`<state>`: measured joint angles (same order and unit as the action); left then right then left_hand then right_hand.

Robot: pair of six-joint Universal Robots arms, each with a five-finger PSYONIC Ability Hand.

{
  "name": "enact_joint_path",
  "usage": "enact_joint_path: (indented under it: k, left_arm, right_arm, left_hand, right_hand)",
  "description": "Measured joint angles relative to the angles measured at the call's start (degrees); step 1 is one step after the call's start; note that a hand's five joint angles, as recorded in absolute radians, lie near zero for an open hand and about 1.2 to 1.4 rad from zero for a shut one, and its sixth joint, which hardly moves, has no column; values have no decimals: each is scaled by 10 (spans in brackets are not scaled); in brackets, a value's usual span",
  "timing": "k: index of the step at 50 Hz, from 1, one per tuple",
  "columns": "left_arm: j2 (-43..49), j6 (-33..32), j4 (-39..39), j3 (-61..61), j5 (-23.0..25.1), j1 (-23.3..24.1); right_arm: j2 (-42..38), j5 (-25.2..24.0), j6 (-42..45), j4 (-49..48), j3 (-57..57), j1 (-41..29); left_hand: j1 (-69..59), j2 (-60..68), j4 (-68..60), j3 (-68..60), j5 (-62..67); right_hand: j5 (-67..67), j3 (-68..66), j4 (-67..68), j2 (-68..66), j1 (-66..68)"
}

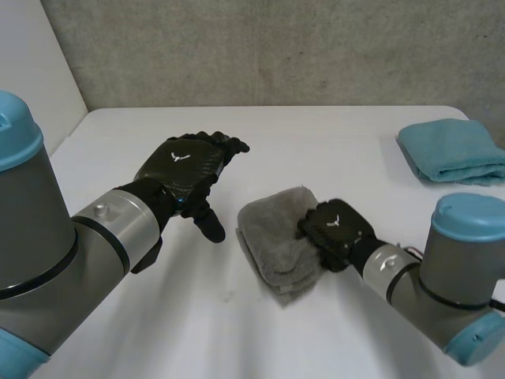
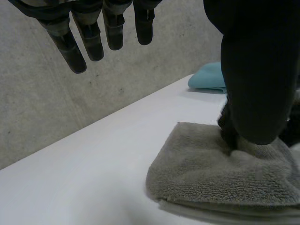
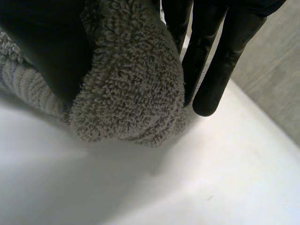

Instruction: Fold the laundry.

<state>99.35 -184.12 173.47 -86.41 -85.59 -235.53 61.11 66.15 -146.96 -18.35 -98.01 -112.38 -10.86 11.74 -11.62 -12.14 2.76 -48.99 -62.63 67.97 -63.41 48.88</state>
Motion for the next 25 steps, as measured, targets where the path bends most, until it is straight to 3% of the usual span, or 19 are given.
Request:
enact_joint_path:
  k: [8,13,20,25]
  left_arm:
    - [2,1,0,7,-1,-1]
    - [5,1,0,14,-3,0]
    - [11,1,-1,26,-6,1]
    - [17,1,-1,31,-8,1]
  right_arm:
    - [-21,-14,40,-17,86,-2]
    - [-36,-50,67,-54,166,7]
    - [-77,-89,43,-82,310,84]
    - [-138,-101,-31,-87,429,170]
  left_hand:
    - [0,0,0,0,0]
    - [0,0,0,0,0]
    - [0,0,0,0,0]
    - [0,0,0,0,0]
  right_hand:
    - [-17,-11,0,0,4]
    - [-18,-23,1,0,9]
    - [-23,-25,1,0,9]
    - [-28,-32,1,-8,9]
